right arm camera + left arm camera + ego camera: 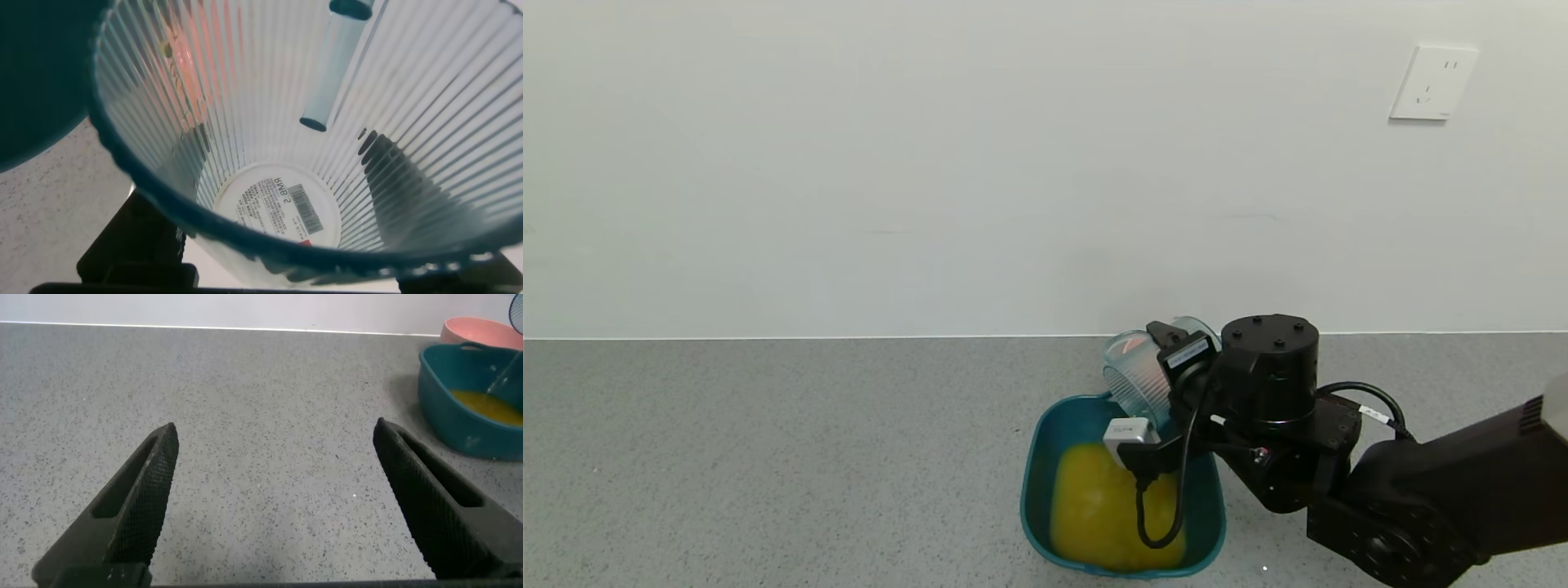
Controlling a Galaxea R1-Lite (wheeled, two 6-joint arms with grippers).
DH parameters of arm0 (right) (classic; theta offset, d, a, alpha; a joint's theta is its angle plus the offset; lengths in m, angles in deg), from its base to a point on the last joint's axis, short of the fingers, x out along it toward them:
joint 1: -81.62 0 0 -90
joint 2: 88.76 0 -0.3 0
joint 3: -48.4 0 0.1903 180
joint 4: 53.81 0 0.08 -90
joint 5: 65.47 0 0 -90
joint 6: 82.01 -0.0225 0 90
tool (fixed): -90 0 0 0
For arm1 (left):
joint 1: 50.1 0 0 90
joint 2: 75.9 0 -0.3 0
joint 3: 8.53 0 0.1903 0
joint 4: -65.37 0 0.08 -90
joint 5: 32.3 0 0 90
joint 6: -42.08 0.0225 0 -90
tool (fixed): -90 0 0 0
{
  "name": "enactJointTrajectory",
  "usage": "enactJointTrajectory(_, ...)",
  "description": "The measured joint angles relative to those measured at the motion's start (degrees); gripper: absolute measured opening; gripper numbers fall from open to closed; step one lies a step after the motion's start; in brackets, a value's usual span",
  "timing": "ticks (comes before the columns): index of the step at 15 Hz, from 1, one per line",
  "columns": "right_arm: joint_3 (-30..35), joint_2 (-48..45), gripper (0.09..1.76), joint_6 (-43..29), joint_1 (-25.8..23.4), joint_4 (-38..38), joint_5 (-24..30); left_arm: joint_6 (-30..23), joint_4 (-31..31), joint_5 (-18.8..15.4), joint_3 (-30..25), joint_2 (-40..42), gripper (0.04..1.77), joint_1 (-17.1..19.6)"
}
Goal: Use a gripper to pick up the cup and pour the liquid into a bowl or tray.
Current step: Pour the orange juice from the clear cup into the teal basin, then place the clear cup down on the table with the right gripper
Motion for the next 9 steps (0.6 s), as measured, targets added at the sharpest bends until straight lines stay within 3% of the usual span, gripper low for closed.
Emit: enactJointTrajectory(9,-0.34,0.38,1.36,0.1,0.44,-0.02,0.01,0.0,0.0,0.0,0.0,0.0,1.72,0.0)
